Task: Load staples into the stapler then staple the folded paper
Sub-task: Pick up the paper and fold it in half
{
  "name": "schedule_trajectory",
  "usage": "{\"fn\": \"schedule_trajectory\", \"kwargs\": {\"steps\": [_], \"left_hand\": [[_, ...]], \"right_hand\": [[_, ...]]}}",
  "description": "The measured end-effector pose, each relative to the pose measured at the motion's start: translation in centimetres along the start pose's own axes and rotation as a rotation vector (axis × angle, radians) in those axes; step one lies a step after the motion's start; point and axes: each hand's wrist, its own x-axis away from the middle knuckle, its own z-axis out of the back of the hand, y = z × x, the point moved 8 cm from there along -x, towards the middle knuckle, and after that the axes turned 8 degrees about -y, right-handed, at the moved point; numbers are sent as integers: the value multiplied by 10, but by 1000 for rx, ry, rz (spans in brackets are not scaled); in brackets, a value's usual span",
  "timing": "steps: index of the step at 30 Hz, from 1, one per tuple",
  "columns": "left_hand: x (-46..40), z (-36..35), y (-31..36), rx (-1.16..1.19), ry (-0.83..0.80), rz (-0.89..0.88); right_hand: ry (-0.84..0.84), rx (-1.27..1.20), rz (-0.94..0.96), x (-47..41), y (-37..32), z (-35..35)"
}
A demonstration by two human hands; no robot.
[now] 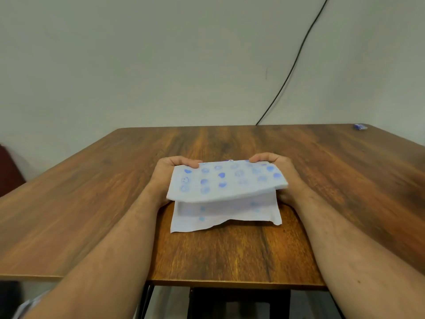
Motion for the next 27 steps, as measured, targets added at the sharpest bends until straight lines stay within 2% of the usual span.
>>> {"fn": "schedule_trajectory", "kwargs": {"steps": [3, 8, 11, 15, 19, 22, 27], "left_hand": [[2, -6, -4, 78, -77, 90], [-2, -1, -1, 64, -63, 0], [-1, 0, 3, 66, -28, -49], [2, 9, 2, 229, 6, -63], [-3, 6, -3, 52, 2, 23], [-5, -2, -7, -72, -65, 115], [-10, 6, -9, 9, -38, 121]], "right_hand": [[4, 4, -64, 4, 0, -2], [22, -22, -58, 4, 3, -1], [56, 53, -61, 2, 5, 3], [66, 125, 17, -2, 1, 5], [52, 149, 23, -5, 2, 6], [63, 148, 38, -8, 2, 7], [38, 120, 7, -8, 3, 5]]}}
